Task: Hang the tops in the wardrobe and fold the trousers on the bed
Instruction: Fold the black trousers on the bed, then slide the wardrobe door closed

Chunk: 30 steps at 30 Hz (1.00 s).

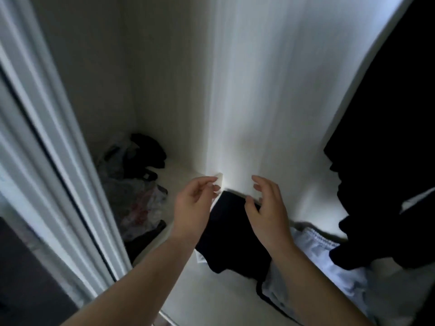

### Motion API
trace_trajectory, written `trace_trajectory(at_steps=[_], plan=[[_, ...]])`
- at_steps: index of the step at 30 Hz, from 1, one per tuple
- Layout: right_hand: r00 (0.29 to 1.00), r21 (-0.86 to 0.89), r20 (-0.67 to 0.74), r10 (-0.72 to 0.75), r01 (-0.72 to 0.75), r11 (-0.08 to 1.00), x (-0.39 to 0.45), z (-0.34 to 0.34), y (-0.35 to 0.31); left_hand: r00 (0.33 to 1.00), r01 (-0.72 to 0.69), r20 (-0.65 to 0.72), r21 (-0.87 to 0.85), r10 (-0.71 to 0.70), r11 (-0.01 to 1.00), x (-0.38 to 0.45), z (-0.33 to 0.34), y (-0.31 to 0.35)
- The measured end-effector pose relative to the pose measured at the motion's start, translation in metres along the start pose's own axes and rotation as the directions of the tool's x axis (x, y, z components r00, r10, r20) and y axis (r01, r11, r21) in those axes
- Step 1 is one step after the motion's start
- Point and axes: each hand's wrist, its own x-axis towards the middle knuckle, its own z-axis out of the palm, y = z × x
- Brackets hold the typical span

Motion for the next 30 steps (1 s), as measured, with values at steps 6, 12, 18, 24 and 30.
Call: trace_trajectory(at_steps=[6,12,18,24,30], plan=[[0.938,0.053,-0.139,-0.316,0.326,0.944,0.023,-0.055,-0.121,0.973,-0.224,0.023,-0.184,0.232,0.957,-0.031,-0.019,0.129],[0.814,-0.018,-0.169,-0.556,0.562,0.827,0.016,-0.082,-0.238,0.867,-0.459,0.115,-0.201,0.486,0.866,-0.068,-0.076,0.222],[0.619,-0.283,-0.052,-0.784,0.744,0.606,0.004,-0.076,-0.338,0.805,-0.593,0.089,0.082,0.587,0.801,-0.07,-0.177,0.277],[0.496,-0.622,0.283,-0.821,0.746,0.237,0.017,-0.064,-0.414,0.776,-0.567,0.172,0.61,0.606,0.553,-0.038,-0.225,0.296],[0.566,-0.751,0.479,-0.671,0.66,0.021,0.03,-0.048,-0.456,0.866,-0.44,0.293,0.833,0.406,0.335,-0.001,-0.237,0.295]])
